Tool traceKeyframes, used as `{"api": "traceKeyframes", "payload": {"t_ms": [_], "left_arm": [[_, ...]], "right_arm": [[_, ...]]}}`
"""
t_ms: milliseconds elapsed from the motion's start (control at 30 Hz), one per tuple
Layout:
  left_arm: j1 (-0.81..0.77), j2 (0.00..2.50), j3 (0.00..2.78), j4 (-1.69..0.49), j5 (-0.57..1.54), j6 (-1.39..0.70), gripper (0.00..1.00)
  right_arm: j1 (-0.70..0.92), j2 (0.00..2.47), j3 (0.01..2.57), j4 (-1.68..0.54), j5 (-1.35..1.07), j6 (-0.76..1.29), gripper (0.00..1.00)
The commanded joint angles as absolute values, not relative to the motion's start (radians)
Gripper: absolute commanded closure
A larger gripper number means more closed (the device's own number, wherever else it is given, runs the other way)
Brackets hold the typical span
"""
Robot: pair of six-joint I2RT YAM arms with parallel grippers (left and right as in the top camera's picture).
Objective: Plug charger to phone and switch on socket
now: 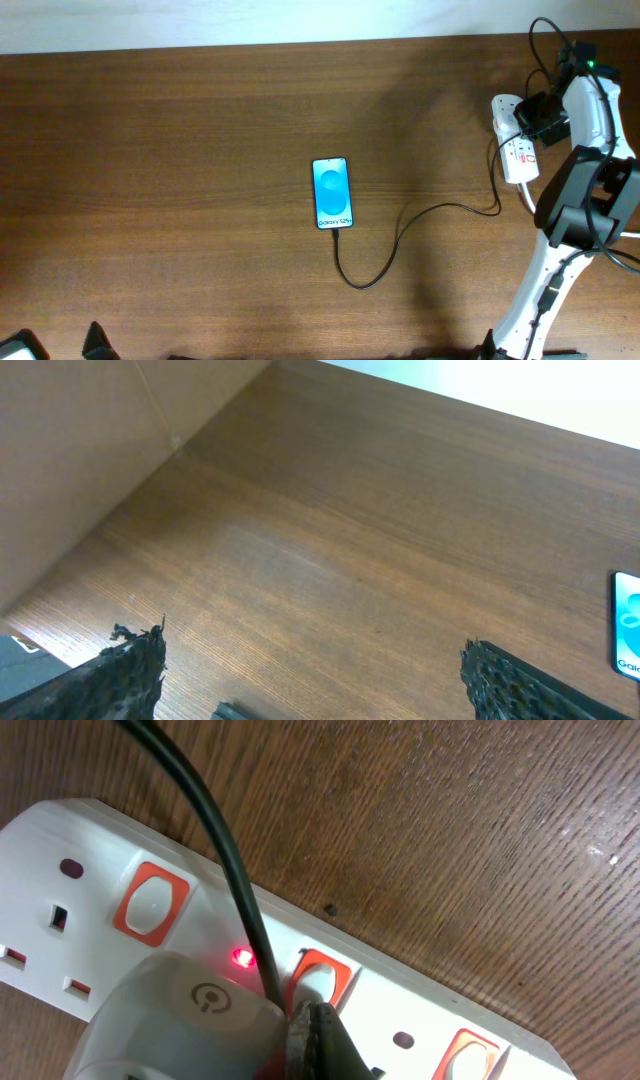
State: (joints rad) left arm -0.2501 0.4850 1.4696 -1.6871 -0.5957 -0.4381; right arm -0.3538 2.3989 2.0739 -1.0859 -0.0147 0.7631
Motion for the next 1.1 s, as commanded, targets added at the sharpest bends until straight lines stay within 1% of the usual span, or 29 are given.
{"api": "traceKeyframes", "payload": {"t_ms": [0, 100, 167, 233, 300, 367, 433, 533, 667, 767, 833, 900, 967, 1000, 1067], "left_arm": [[-0.245, 0.477, 1.467, -1.688, -0.606, -0.440, 0.01], [-0.245, 0.456, 1.467, -1.688, -0.606, -0.440, 0.01], [-0.241, 0.405, 1.467, -1.687, -0.606, -0.440, 0.01], [-0.186, 0.319, 1.467, -1.688, -0.606, -0.440, 0.01], [-0.139, 0.249, 1.467, -1.687, -0.606, -0.440, 0.01], [-0.126, 0.189, 1.467, -1.687, -0.607, -0.440, 0.01], [-0.125, 0.139, 1.468, -1.687, -0.606, -0.440, 0.01], [-0.125, 0.092, 1.468, -1.687, -0.607, -0.440, 0.01], [-0.121, 0.051, 1.468, -1.687, -0.606, -0.440, 0.01], [-0.101, 0.006, 1.467, -1.688, -0.607, -0.440, 0.01], [-0.088, 0.007, 1.487, -1.687, -0.607, -0.440, 0.01], [-0.070, 0.007, 1.493, -1.687, -0.607, -0.440, 0.01], [-0.057, 0.007, 1.493, -1.687, -0.607, -0.440, 0.01], [-0.048, 0.007, 1.493, -1.687, -0.607, -0.440, 0.01], [-0.045, 0.007, 1.493, -1.687, -0.607, -0.440, 0.01]], "right_arm": [[-0.301, 2.452, 2.082, -1.101, -0.064, 0.764, 0.96], [-0.321, 2.429, 2.133, -1.192, -0.056, 0.764, 0.96], [-0.349, 2.380, 2.204, -1.291, 0.033, 0.765, 0.96], [-0.374, 2.310, 2.299, -1.409, 0.180, 0.765, 0.96], [-0.382, 2.242, 2.359, -1.481, 0.247, 0.765, 0.96], [-0.380, 2.154, 2.375, -1.497, 0.259, 0.765, 0.96], [-0.378, 2.065, 2.375, -1.502, 0.241, 0.765, 0.96], [-0.377, 1.851, 2.375, -1.482, 0.150, 0.765, 0.96], [-0.377, 1.602, 2.375, -1.379, 0.093, 0.765, 0.96], [-0.371, 1.464, 2.375, -1.314, 0.060, 0.765, 0.96], [-0.371, 1.429, 2.375, -1.279, 0.048, 0.765, 0.95], [-0.371, 1.389, 2.375, -1.221, -0.021, 0.765, 0.95], [-0.371, 1.374, 2.375, -1.214, -0.070, 0.764, 0.95], [-0.371, 1.365, 2.375, -1.224, -0.080, 0.742, 0.92], [-0.371, 1.353, 2.374, -1.232, -0.083, 0.738, 0.89]]}}
